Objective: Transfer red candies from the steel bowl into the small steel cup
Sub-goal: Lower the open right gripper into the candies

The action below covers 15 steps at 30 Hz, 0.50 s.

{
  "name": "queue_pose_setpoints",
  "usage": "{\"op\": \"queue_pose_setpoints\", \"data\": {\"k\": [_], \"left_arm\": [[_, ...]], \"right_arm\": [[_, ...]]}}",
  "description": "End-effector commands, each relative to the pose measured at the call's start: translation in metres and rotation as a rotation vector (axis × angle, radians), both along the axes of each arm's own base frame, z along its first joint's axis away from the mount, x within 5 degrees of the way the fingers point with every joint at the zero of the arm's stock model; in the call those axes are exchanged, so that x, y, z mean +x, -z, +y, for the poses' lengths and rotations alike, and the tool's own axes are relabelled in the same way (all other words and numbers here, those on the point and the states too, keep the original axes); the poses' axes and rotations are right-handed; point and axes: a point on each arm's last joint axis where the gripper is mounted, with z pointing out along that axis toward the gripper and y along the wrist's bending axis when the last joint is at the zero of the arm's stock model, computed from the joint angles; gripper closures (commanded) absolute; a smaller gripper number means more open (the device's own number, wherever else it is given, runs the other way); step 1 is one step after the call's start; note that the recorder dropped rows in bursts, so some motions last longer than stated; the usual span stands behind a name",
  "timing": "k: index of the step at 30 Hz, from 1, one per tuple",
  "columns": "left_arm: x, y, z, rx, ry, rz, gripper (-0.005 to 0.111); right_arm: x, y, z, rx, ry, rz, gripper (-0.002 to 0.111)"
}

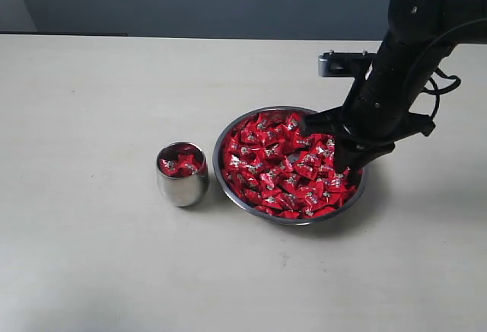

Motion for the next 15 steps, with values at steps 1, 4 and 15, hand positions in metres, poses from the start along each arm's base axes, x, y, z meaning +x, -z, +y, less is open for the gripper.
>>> {"op": "queue_pose_setpoints", "data": {"k": [1, 4, 15], "left_arm": [[0.0, 0.001, 0.0, 0.002, 0.006, -0.008, 0.106], [0.0, 0.001, 0.0, 0.002, 0.006, -0.008, 0.106], [0.0, 0.001, 0.0, 0.002, 0.006, -0.008, 0.106]], "right_arm": [[0.0, -0.002, 0.005, 0.067, 0.05, 0.022, 0.088], [0.008, -0.003, 0.008, 0.105, 0.078, -0.067, 0.088], [0.004, 0.003, -0.003, -0.041, 0.413, 0.04, 0.088]]}}
